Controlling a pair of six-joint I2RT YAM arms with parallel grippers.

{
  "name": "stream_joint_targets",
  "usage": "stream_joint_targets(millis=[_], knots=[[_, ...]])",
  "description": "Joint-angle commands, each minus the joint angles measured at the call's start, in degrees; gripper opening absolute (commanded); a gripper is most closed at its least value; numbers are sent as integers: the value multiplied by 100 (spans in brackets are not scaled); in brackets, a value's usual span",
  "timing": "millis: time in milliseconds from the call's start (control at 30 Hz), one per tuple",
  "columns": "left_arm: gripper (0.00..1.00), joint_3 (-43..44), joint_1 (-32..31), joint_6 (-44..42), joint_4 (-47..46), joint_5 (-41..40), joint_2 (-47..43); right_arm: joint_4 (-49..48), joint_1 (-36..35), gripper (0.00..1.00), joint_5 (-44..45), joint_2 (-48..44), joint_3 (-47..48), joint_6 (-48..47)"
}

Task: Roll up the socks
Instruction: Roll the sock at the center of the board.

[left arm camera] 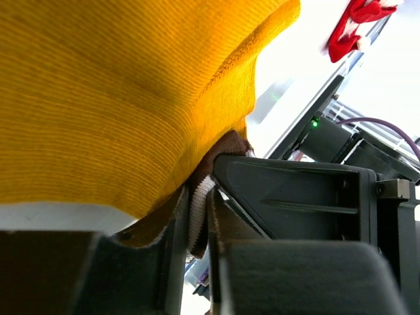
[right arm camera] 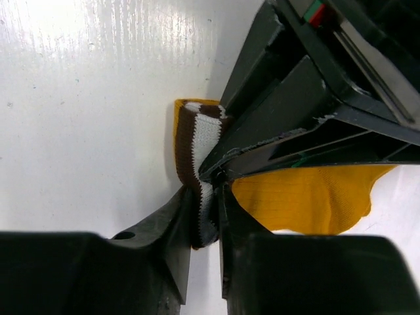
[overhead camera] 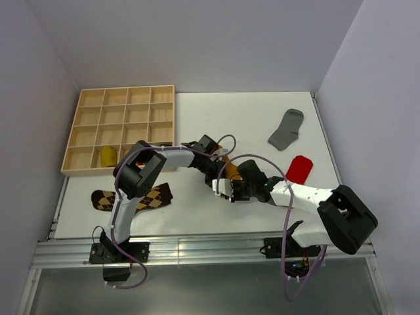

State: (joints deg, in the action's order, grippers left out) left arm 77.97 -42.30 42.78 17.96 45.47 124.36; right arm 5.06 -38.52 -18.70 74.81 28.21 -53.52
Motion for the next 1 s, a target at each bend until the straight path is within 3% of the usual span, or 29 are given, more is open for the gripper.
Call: stream_joint_targets(millis=[0,133,367,600,767,967], knots=[[23,-413,29,-52,-160,-662,-16,504,38,20,-97,174,202,113],[32,-766,91,239,-582,-864,-367,1127,354,16,-713,324,457,175],[36,-1477,99,871,-1329,-1504,-1106,2568,1170,13,-1961,806,1309,-123],[38,-2400,91,1258,-1978,-2602,-2028,5088,1944,13,-2981,2544,2977,-958],[39,-2814,-67,751,-2218,-3771,-2810,6163,2331,13,-3149,3540,3911,-960],[47,-2726,-989,-568,-2437,-5231,-3189,6227,2411,13,-2973,4295,4535,-170]])
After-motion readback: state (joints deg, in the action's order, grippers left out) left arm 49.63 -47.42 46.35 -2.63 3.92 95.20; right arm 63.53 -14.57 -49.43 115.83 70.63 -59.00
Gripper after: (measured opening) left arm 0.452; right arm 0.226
